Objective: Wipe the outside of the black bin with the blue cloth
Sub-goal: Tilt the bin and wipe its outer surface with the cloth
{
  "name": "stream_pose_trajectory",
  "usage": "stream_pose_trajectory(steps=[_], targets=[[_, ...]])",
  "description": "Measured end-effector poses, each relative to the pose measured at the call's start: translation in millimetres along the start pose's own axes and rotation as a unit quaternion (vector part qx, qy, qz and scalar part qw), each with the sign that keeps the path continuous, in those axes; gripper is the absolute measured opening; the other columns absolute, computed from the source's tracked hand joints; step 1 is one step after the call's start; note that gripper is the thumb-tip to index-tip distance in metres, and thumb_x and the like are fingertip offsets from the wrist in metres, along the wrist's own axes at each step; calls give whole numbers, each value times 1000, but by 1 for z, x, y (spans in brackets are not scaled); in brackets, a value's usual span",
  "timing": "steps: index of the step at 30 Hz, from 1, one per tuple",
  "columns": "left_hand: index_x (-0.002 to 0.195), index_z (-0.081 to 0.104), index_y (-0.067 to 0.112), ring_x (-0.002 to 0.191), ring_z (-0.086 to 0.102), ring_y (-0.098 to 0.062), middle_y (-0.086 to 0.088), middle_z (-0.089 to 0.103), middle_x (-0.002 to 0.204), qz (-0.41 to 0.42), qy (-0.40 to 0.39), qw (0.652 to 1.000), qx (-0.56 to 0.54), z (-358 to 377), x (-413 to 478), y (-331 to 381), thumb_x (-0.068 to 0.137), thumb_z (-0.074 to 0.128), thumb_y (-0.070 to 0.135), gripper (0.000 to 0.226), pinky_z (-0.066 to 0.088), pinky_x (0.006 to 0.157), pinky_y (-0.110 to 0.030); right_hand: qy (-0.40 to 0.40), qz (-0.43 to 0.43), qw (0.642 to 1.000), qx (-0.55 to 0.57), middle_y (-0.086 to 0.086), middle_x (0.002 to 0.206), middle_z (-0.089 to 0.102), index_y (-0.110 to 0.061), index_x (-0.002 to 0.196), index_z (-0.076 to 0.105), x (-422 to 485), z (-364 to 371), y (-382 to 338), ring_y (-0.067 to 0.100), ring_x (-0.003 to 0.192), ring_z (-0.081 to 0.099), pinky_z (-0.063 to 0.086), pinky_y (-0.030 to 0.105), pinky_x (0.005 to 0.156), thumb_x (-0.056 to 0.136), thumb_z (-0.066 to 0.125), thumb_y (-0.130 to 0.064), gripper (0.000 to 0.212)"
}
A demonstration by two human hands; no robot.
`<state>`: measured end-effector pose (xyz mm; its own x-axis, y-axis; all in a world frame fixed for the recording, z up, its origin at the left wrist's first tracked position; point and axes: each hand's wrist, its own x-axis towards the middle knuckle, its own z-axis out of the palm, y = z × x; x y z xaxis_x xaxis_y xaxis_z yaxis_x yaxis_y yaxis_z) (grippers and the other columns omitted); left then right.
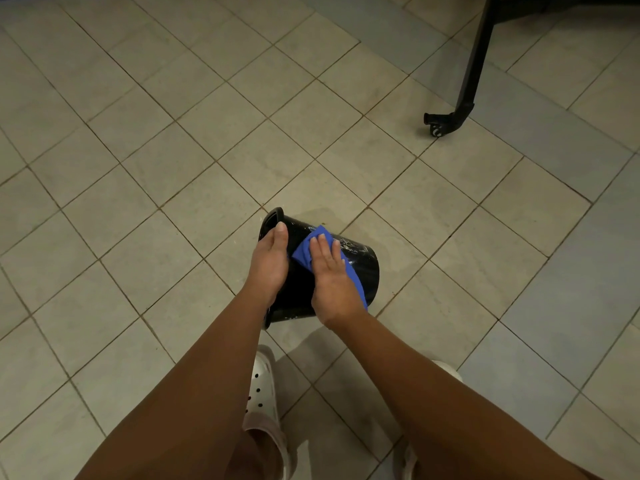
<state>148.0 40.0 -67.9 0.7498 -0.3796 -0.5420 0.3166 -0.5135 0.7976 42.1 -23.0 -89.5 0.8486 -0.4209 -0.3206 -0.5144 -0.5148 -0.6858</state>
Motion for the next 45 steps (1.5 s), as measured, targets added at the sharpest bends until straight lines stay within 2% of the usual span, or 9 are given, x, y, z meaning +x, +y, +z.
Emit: stream_pose_trajectory(steps=[7,11,17,23,29,33,37,42,45], targets=[[114,67,14,105,68,-21,-8,72,109,-12,5,1000,-1,-2,0,0,105,32,50,51,51,100,-46,-22,-76,996,-34,-10,154,-14,-25,148,-5,-1,7,-2,20,140,-22,3,39,118,87,44,9,85],[114,68,17,105,68,-20,-5,73,109,1,4,1000,1,2,0,1,105,34,48,47,50,101,-46,-1,-35,999,19,-5,157,-6,-22,149,2,9,-2,-5,19,143,-15,3,37,118,85,40,12,82],[121,66,13,106,66,-21,-6,71,112,4,26,999,24,1,1,2,104,32,51,53,50,101,-46,27,12,1000,-8,3,156,-13,-12,148,-8,-5,14,-12,23,140,-22,13,38,117,86,39,10,81],[114,67,10,104,68,-24,-10,72,109,-13,29,999,-3,-4,4,0,106,33,45,50,51,100,-46,-24,-100,994,-46,-13,151,-14,-26,148,-1,3,5,5,18,140,-21,-5,39,117,86,44,7,84],[122,64,12,106,65,-22,-8,69,112,-10,28,1000,0,-2,1,3,106,31,45,50,51,96,-40,-3,9,1000,-21,-2,155,-18,-20,148,-9,3,4,9,22,140,-22,-4,43,117,84,49,8,91],[122,64,11,104,66,-22,-9,69,110,-32,11,999,1,-8,1,0,107,29,45,51,50,90,-37,-23,-74,996,-42,-7,150,-24,-21,146,-12,-7,16,13,22,136,-29,-11,42,115,86,48,4,89],[115,65,12,101,68,-24,-9,71,107,-40,20,999,-22,-10,1,-3,107,30,43,48,53,91,-40,-52,-120,990,-53,-12,151,-18,-24,148,-6,-1,10,26,16,139,-25,-10,39,116,89,47,0,83],[120,64,12,99,67,-25,-10,69,106,-44,23,999,-14,-7,-1,0,107,29,46,51,53,82,-38,-20,5,994,109,0,157,-5,-27,149,2,-7,1,23,13,140,-13,-2,37,116,96,42,-10,68],[126,61,10,106,65,-29,-12,68,114,-53,27,998,-21,-6,1,4,106,30,48,53,52,95,-47,42,-74,994,67,7,155,17,-15,147,23,-16,4,35,18,144,4,8,39,118,97,43,-19,54]])
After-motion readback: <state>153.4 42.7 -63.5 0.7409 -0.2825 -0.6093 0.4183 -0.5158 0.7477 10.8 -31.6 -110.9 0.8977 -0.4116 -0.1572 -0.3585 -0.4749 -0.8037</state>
